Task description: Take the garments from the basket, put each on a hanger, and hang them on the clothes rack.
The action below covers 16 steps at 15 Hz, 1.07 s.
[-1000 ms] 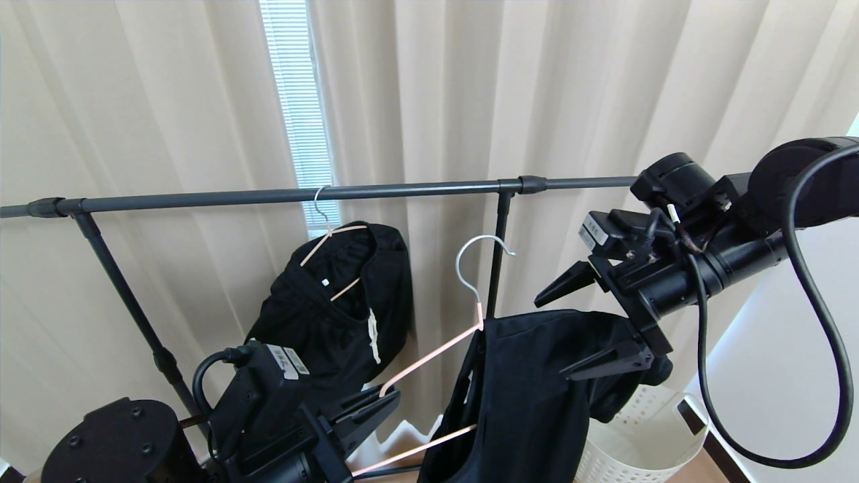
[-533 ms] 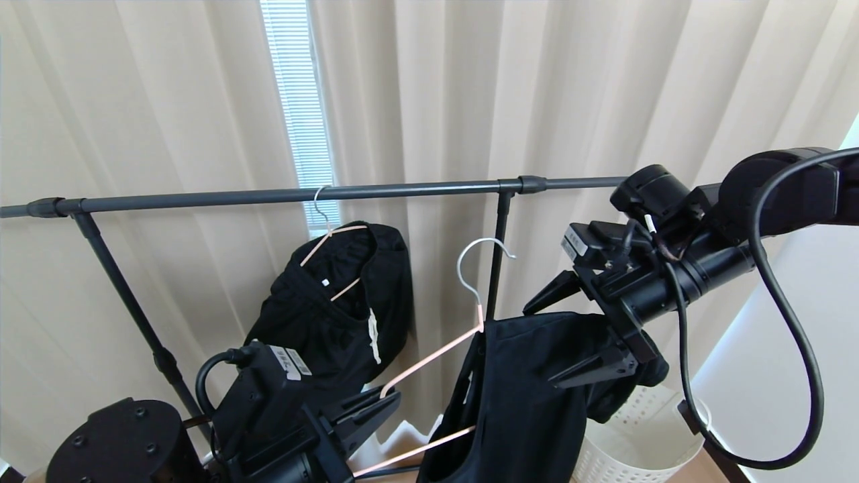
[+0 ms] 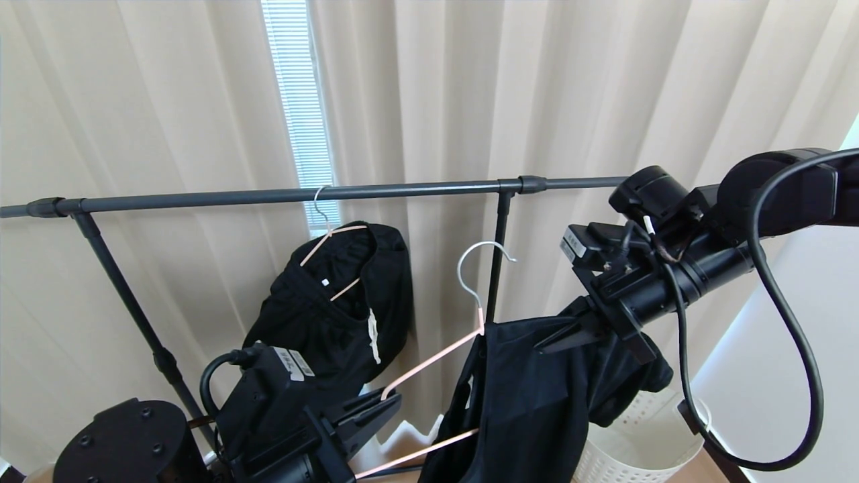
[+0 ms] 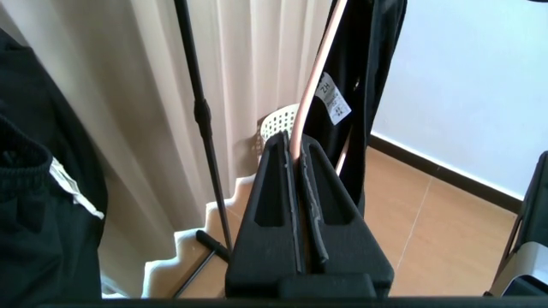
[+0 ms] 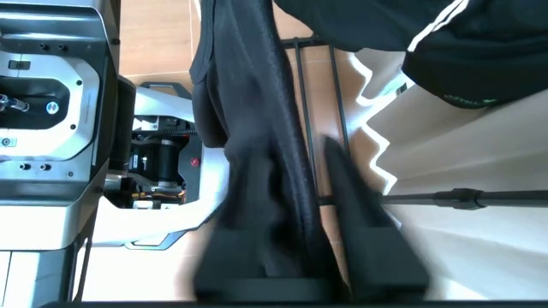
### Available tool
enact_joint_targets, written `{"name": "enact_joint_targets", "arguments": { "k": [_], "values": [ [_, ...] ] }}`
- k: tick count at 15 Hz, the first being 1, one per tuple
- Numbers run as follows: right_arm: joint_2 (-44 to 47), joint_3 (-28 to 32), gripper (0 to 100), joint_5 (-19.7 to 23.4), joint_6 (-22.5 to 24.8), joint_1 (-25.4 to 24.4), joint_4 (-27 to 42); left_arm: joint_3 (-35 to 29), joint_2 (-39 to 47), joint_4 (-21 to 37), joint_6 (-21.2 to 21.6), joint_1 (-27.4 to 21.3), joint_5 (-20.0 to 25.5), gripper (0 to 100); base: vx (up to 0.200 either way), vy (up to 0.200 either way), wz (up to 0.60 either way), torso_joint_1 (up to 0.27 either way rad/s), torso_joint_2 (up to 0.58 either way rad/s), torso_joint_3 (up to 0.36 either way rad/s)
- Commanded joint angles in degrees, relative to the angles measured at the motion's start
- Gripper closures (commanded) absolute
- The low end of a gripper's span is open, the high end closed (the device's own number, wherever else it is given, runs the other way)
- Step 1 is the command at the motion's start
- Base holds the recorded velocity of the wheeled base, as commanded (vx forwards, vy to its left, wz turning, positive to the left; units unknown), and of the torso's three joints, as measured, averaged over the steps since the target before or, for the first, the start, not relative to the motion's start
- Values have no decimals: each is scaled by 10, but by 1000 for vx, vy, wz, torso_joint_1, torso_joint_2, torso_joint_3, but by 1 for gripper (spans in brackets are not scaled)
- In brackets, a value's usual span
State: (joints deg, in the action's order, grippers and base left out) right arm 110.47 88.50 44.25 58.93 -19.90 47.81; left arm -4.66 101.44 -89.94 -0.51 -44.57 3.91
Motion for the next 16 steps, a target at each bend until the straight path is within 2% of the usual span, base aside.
{"name": "enact_joint_targets", "arguments": {
  "k": [1,8,9,13,16],
  "values": [
    [-7,-2,100,0,0,-1,1,1,3,-1,0,0,0,100,0,0,0,0,0,0],
    [-22,-6,100,0,-2,-1,0,-1,5,-1,2,0,2,100,0,0,0,0,0,0],
    [-23,-6,100,0,-3,-1,0,-2,5,-1,0,0,2,0,0,0,0,0,0,0],
    [-61,-20,100,0,-4,-1,1,-3,0,-1,-1,5,2,0,0,0,0,0,0,0],
    [-97,-35,100,-3,-9,3,0,-7,-37,-1,-2,31,7,0,0,0,0,0,0,0]
  ]
}}
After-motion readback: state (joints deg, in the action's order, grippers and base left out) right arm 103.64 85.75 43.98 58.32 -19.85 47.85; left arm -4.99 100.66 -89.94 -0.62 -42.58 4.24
